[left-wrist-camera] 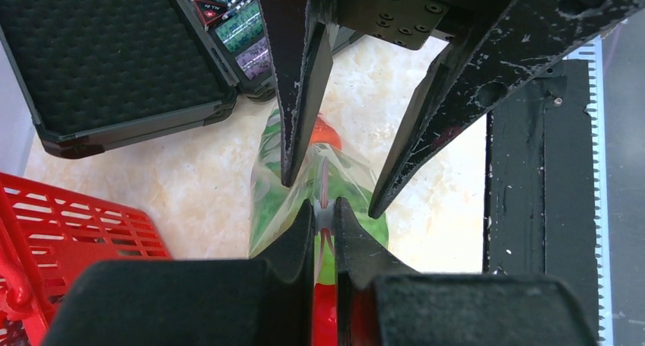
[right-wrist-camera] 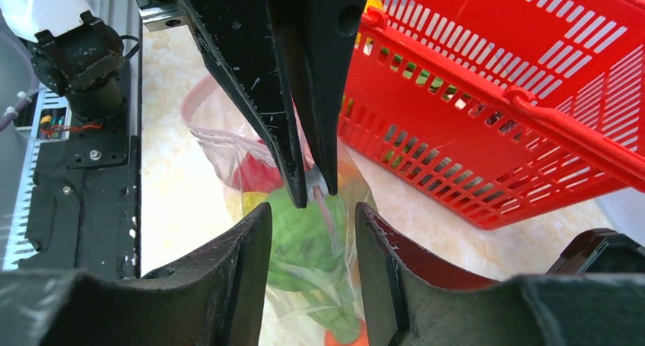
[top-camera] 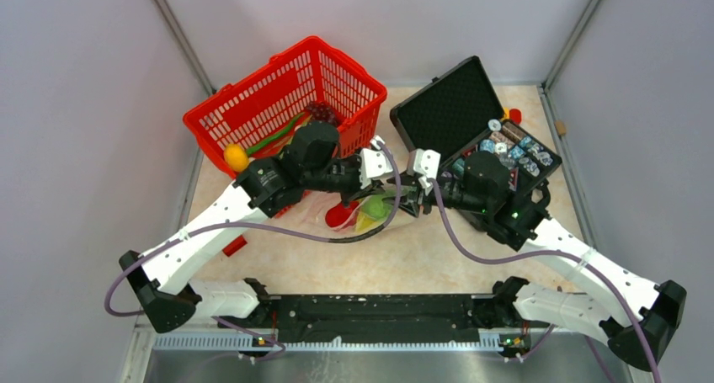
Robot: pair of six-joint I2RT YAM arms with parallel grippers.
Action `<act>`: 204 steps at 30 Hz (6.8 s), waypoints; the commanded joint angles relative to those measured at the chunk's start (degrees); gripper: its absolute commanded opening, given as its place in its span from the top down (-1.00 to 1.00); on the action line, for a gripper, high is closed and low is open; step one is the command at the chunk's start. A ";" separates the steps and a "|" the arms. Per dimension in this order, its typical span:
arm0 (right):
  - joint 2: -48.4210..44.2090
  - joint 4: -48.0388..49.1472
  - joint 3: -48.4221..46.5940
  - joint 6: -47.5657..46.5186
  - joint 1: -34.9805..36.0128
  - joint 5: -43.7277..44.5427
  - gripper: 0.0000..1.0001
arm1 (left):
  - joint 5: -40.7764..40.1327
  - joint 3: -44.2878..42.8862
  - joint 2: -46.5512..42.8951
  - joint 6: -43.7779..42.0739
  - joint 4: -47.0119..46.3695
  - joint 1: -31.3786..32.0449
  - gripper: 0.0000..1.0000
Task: Place the food in the zip-top bag and seal the zipper
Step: Zip the zipper food storage bag at the center of the board.
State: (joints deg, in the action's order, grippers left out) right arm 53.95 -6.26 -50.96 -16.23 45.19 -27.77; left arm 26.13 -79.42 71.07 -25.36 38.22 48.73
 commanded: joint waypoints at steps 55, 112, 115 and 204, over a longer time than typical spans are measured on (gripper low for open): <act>-4.24 6.44 4.37 -0.90 -0.36 1.79 0.06 | -0.24 2.57 -6.89 4.53 -2.65 -0.83 1.00; 0.14 8.16 1.33 -3.11 -0.28 -2.22 -0.26 | 3.27 0.01 -4.20 4.03 -1.55 -0.83 1.00; 0.92 8.74 0.18 -3.07 -0.27 -2.58 -0.14 | 3.31 -0.07 -4.37 4.10 -1.43 -0.83 1.00; -1.14 10.31 0.97 -0.69 -0.28 1.17 1.00 | -7.20 7.23 -12.37 5.08 -0.21 -1.01 1.00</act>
State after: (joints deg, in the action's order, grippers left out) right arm 54.48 1.19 -49.45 -17.28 45.23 -29.80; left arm 20.82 -72.42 61.63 -20.69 37.32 47.79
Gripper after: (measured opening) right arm 0.008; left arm 0.079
